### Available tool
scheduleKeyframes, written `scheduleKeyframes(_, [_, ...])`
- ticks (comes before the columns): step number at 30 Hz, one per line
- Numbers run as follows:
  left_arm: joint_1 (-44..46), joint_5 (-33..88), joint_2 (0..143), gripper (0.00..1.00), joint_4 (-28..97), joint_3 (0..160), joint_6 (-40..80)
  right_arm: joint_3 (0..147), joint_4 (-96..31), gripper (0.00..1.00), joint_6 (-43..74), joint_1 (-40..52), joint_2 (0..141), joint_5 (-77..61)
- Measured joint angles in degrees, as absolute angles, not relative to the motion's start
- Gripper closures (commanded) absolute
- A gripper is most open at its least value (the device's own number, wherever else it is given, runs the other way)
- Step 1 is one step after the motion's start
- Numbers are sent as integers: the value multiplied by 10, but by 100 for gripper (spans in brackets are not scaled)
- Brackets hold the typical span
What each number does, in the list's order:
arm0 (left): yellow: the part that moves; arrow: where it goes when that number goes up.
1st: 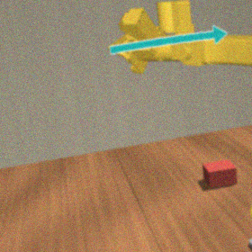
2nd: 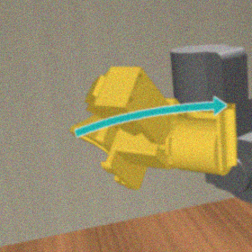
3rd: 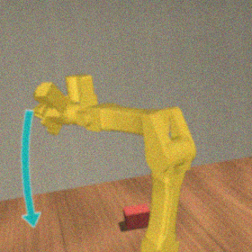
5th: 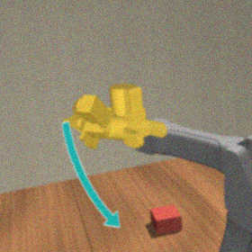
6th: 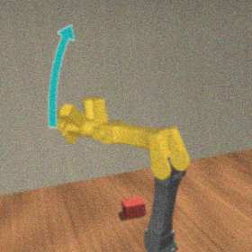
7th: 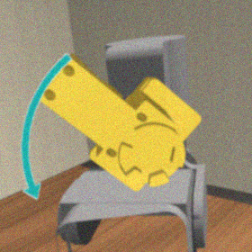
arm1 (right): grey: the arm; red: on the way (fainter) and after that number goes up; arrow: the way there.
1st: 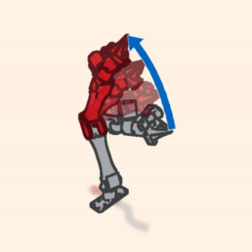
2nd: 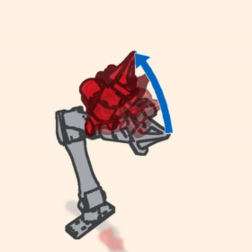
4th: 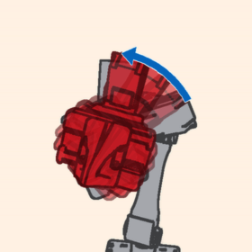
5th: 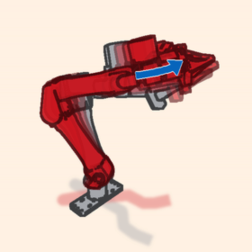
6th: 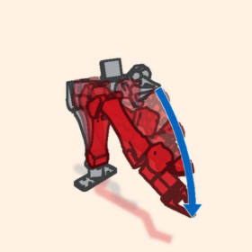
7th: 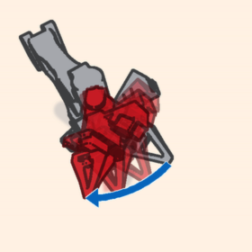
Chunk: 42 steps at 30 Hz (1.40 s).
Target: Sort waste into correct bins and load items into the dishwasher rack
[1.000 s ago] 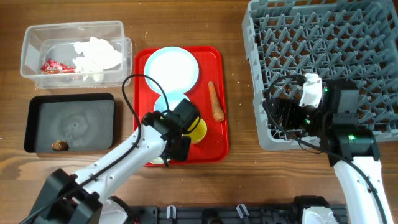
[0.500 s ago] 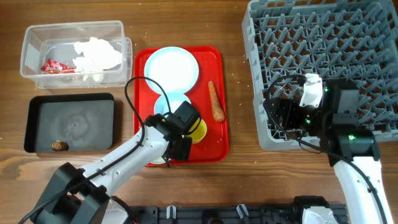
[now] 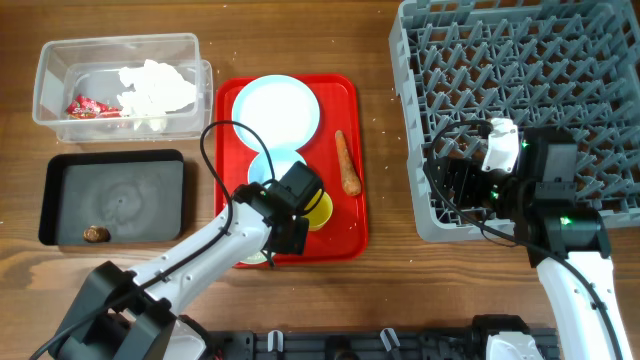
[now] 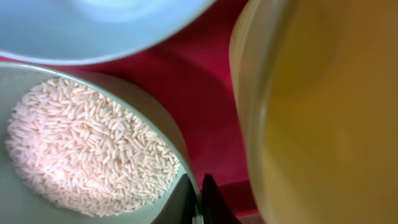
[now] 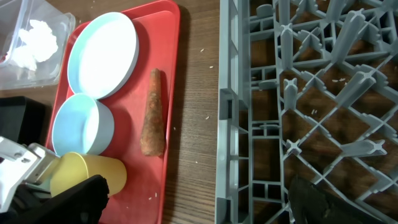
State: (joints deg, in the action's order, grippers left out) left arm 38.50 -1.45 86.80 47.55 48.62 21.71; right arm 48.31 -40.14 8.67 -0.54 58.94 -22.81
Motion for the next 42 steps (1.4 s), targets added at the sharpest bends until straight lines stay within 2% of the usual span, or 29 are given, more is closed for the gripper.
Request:
scheduleKeyframes(14, [282,-6,861,96,516,596,221,483,-403,4,86,-5,589,-228])
scheduleKeyframes(22, [218,45,795,96,531,680,219,483,-403,4,87,-5,589,-228])
scheduleKeyframes(26, [125,108,780,96,541,682,204,483,-403,4,86,-5,589,-228])
scheduleKeyframes(34, [-150,306,780,96,554,682,112,483,-402,4,87,-5,589,-226])
scheduleKeyframes(42, [-291,442,801,96,572,682,25,483,-401,4,87,-5,611,-226])
